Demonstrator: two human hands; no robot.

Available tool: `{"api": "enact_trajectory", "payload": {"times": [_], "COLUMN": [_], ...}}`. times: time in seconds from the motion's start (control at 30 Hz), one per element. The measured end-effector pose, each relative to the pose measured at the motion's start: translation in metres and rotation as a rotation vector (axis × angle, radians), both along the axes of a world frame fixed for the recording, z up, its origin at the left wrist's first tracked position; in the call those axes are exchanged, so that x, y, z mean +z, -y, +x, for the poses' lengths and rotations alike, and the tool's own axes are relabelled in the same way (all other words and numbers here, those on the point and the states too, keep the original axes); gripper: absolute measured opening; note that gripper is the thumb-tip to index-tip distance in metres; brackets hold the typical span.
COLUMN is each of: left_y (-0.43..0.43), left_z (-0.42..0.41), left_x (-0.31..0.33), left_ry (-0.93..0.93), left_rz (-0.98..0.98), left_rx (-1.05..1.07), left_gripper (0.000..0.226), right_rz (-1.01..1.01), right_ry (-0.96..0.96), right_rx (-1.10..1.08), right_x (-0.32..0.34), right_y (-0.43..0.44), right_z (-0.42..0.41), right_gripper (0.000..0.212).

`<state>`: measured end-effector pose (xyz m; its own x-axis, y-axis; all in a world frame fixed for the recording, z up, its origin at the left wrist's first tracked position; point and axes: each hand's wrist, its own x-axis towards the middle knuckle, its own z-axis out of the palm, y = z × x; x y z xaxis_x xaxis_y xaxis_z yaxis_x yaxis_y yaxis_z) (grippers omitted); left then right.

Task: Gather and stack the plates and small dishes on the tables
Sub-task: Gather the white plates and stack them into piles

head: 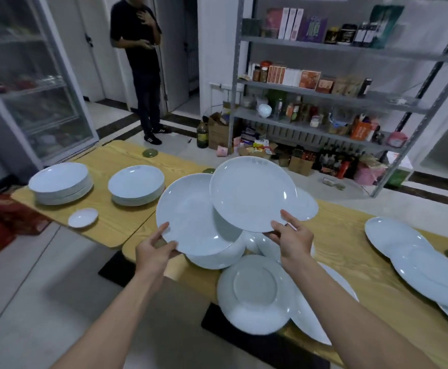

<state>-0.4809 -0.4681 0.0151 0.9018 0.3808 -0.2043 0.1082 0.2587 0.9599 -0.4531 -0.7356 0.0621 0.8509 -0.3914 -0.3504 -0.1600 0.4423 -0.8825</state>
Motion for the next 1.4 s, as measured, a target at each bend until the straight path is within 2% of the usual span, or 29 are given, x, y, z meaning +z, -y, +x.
{"api": "enact_trajectory", "payload": {"times": [0.33, 0.63, 1.0, 1.4], "left_y": [-0.119, -0.200, -0.286, -0.334], "left_z": [0.011, 0.097, 0.198, 0.296], "left_x": [-0.009, -0.021, -0.053, -0.079], "left_ry": [-0.050, -0.117, -0.194, -0.286], "left_rz": [-0.023, 0.025, 0.016, -0.056], "left_rx": [0.130, 0.217, 0.140, -0.062], "left_gripper": [0.057, 0.055, 0.050, 0.047], "right_rz": [-0.007, -0.017, -0.102, -0.098], "right_ry": [-0.003, -0.027, -0.082, -0.147], "right_rx": [0.134, 0.185, 0.132, -0.076], "right_x": [-0.001, -0.024, -0.035, -0.049], "right_y": [-0.116, -0.200, -0.265, -0.318], "right_z": [0.041, 0.139, 0.217, 0.234], "right_gripper": [0.043, 0.043, 0.037, 0.041]}}
